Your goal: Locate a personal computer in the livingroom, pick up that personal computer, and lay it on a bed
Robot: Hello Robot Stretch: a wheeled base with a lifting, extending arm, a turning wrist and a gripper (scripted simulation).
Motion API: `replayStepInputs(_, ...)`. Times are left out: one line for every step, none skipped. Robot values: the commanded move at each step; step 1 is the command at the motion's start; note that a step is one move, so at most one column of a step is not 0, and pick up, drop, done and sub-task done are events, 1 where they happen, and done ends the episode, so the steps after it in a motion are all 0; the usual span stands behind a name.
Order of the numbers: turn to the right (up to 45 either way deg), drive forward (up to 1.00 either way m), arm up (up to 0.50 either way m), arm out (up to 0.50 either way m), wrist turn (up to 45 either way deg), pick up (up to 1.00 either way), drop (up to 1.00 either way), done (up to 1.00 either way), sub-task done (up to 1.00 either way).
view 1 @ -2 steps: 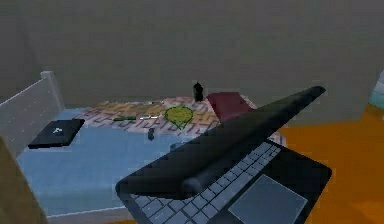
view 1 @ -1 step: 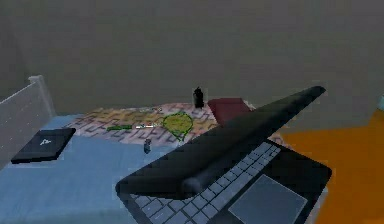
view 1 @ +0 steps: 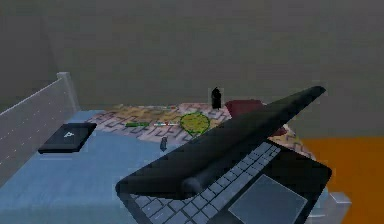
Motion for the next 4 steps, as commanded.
replayStepInputs(-3.0,0.0,0.0,0.0,0.0,0.0,0.0,0.0,0.0)
replayStepInputs(0.0,0.25,0.0,0.0,0.0,0.0,0.0,0.0,0.0)
replayStepInputs(-6.0,0.0,0.0,0.0,0.0,0.0,0.0,0.0,0.0)
replayStepInputs(0.0,0.2,0.0,0.0,0.0,0.0,0.0,0.0,0.0)
